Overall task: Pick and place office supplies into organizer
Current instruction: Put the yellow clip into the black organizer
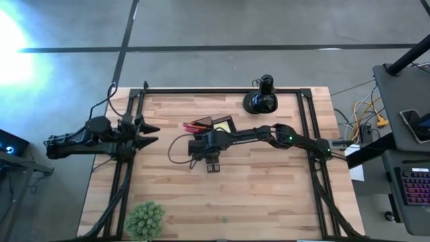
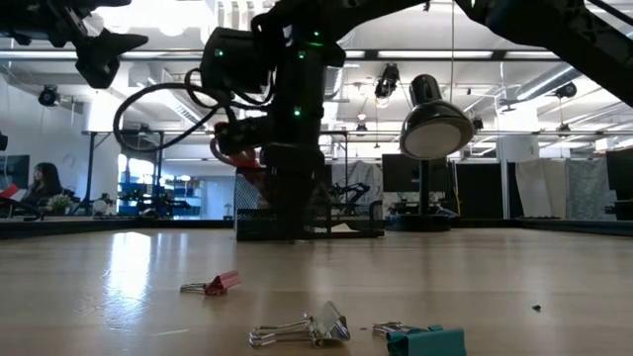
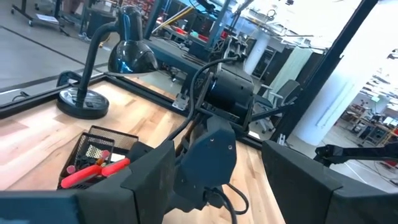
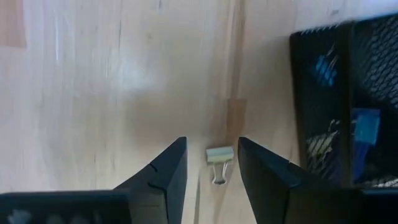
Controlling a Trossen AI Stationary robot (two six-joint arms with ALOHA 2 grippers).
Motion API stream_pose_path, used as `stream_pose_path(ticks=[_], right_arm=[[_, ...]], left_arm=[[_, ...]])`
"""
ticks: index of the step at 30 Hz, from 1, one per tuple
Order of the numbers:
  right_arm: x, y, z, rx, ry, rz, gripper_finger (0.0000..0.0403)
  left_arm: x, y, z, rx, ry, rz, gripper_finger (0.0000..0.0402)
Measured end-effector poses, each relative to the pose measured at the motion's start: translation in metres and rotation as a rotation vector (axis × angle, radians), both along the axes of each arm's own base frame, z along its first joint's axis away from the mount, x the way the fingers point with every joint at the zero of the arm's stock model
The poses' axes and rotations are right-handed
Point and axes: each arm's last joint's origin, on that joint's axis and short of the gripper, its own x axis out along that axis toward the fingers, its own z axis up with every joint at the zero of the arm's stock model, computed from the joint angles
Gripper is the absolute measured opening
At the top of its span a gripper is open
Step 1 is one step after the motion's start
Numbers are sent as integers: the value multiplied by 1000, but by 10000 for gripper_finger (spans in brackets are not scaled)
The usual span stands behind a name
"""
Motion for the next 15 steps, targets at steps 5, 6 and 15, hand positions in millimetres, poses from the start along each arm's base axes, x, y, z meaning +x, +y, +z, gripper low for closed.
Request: stream_pose_path(ticks=[5,6,15], right_arm=[[-1,-1,-5,0,9,2,132],[-2,-1,-7,2,9,4,132],[-4,-3,-11,18,26,46,132]], left_arm=[[0,0,0,0,0,8,228],[0,0,0,0,1,8,228],[0,0,0,0,1,17,228]])
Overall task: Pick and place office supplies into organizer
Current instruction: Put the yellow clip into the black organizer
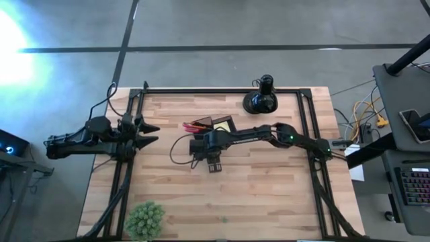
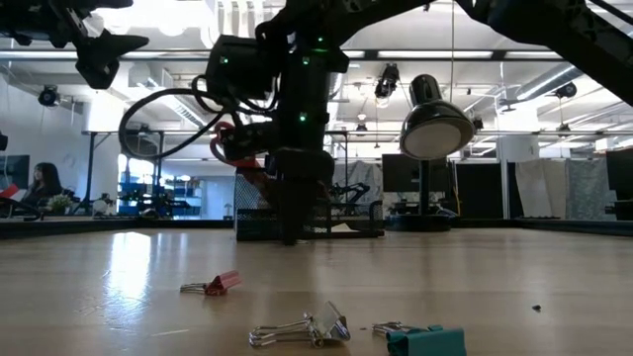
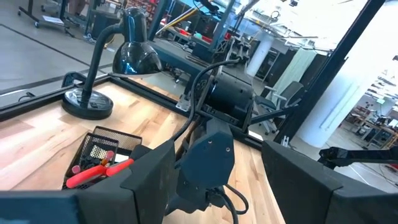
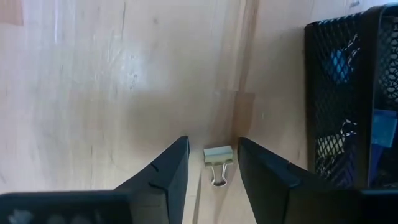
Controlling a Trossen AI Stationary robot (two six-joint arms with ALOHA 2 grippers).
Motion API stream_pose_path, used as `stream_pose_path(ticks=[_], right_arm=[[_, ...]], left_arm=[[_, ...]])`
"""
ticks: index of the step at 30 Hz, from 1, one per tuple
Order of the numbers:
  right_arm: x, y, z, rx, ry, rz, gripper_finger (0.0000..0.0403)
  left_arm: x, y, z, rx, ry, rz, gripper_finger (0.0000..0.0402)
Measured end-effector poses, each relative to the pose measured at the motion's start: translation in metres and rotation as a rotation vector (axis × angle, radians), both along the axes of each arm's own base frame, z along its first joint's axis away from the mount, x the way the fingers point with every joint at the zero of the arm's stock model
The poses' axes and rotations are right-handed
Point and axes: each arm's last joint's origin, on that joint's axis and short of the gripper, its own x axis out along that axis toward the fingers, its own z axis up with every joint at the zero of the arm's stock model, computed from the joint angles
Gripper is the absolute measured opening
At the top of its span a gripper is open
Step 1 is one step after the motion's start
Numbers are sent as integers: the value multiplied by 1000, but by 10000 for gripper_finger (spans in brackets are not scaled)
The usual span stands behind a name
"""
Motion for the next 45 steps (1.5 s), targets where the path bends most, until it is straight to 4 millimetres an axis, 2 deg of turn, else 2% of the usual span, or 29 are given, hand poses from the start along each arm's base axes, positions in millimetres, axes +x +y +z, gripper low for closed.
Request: stream_pose_path(ticks=[10,18,23,30,35,40,45], right_arm=[[-1,-13,0,52,13,42,102],[-3,-24,-1,55,38,65,100],[-4,-25,1,46,48,65,92],[-3,-26,2,34,46,61,52],[-3,-26,3,34,40,25,50],[-4,-19,17,38,6,-36,53],[-5,-7,64,57,-120,-161,54]], left_arm=[[0,0,0,0,1,3,228],[0,0,0,0,1,3,228],[0,0,0,1,1,2,228],[0,0,0,3,1,2,228],[0,0,0,3,2,2,228],[0,0,-1,3,2,2,228],[0,0,-1,3,2,2,228]])
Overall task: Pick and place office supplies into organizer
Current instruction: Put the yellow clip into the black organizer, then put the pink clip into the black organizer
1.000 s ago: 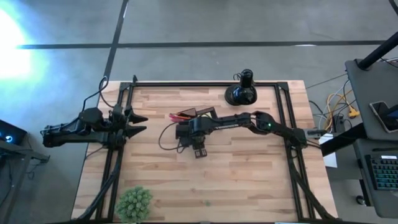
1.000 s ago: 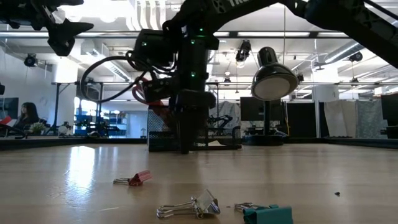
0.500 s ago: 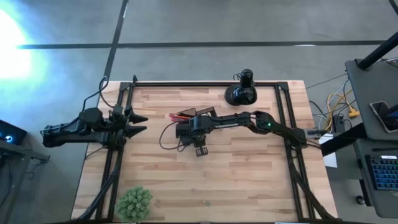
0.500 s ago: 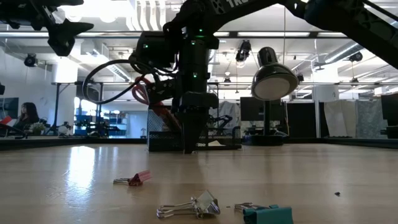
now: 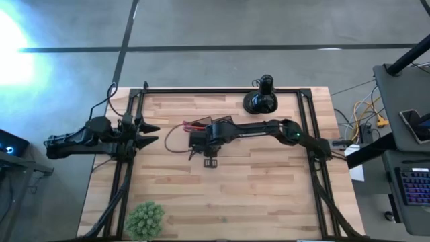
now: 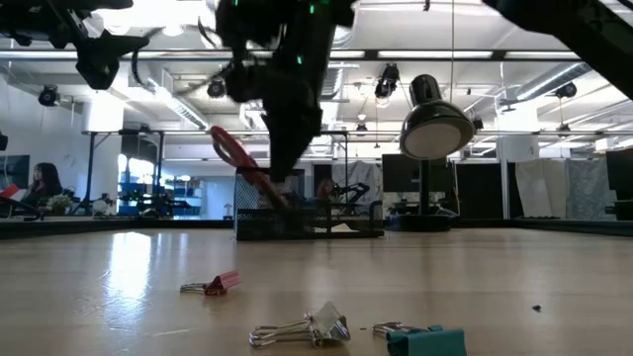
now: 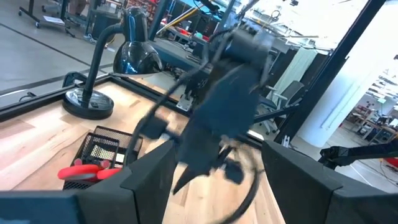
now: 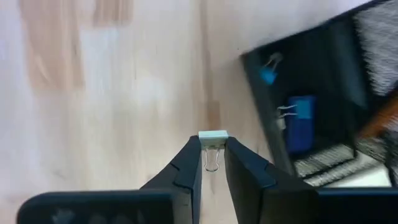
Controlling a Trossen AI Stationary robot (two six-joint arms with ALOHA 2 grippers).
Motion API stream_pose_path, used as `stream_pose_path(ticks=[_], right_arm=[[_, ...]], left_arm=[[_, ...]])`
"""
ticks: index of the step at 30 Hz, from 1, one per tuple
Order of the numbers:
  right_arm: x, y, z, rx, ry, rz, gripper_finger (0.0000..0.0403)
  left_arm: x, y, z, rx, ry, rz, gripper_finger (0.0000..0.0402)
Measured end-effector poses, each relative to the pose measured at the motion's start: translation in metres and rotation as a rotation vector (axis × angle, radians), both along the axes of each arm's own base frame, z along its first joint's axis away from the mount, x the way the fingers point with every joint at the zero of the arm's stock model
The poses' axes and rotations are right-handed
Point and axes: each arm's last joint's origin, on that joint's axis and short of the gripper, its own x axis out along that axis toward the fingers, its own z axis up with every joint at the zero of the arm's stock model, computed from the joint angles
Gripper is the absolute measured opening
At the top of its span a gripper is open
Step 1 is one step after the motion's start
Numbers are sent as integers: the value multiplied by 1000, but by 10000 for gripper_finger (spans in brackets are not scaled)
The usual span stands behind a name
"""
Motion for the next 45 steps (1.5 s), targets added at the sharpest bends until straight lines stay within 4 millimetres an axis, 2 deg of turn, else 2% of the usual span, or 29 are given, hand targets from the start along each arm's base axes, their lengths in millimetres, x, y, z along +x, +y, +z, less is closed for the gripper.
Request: stream_pose_path(ticks=[4,6,11,14,18,23,30,40,45], right_arm=[[-2,7,26,-63,-97,-294,54],[-2,7,30,-33,-127,-435,54],[0,-16,21,-24,-193,-826,54],[5,-34,16,43,-230,-932,54],[5,-48,6,112,-173,-967,54],[6,-43,0,153,-137,-953,54],[5,-44,-2,79,-170,-1006,57],[5,-45,-3,65,-161,-984,138],[4,-36,1,85,-148,-913,171]], left_arm=[[0,0,0,0,0,0,228],[0,0,0,-1,-1,0,228],[0,0,0,-26,-4,2,228],[0,0,0,-26,-3,2,228],[0,0,0,-27,-3,1,228],[0,0,0,-27,2,2,228],[0,0,-1,-27,5,1,228],[0,0,-1,-27,5,1,228],[0,0,-1,-29,5,2,228]])
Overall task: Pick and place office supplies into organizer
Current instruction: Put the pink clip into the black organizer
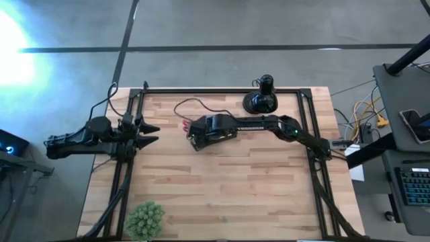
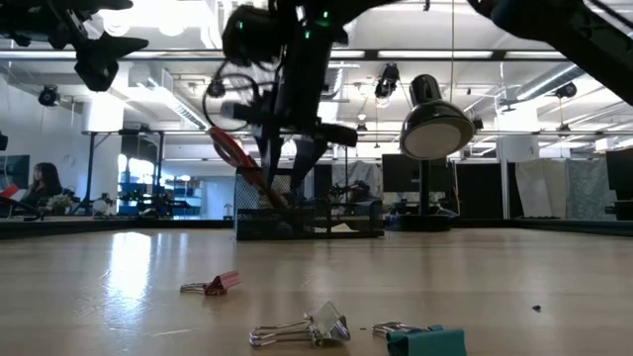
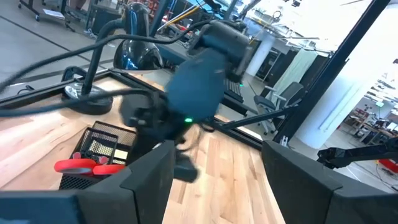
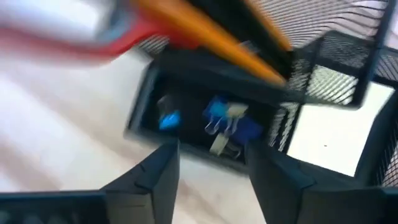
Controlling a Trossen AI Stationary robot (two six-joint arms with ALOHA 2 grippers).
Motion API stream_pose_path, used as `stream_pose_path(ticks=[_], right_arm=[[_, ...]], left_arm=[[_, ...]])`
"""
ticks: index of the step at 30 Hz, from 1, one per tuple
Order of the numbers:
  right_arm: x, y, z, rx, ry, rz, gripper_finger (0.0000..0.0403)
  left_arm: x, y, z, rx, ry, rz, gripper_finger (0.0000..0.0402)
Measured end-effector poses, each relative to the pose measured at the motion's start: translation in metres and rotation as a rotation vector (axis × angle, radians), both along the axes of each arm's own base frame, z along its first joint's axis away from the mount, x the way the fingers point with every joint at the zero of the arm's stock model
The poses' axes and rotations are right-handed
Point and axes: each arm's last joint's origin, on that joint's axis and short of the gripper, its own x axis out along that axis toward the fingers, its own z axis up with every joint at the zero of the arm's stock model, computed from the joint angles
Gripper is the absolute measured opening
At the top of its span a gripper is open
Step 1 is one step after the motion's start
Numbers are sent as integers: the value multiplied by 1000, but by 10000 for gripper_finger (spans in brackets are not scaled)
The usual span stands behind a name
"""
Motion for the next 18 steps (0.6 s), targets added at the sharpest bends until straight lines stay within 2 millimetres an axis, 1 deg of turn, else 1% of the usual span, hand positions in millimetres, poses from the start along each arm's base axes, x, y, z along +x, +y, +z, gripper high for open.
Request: stream_pose_path(ticks=[2,5,7,8,10,11,12,14,15,17,18], right_arm=[[-3,15,10,-1,9,111,179],[-18,47,29,6,70,301,186],[-31,70,37,36,133,337,187],[-36,81,38,68,164,312,187],[-45,101,37,163,204,210,187],[-47,112,36,213,204,174,187],[-46,124,34,256,188,174,187],[-43,150,30,271,131,244,187],[-41,163,29,262,94,306,187],[-38,190,22,196,26,460,187],[-40,203,18,146,12,523,187]], left_arm=[[0,0,0,-1,0,0,228],[0,0,0,-1,0,0,228],[0,0,0,-1,-1,0,228],[0,0,0,-1,-1,0,228],[0,0,0,-1,-1,-1,228],[0,0,0,-1,-1,-1,228],[0,0,0,-1,0,-1,228],[0,0,0,0,1,-1,228],[0,0,0,1,1,-1,228],[0,0,0,2,2,-1,228],[0,0,0,2,2,-1,228]])
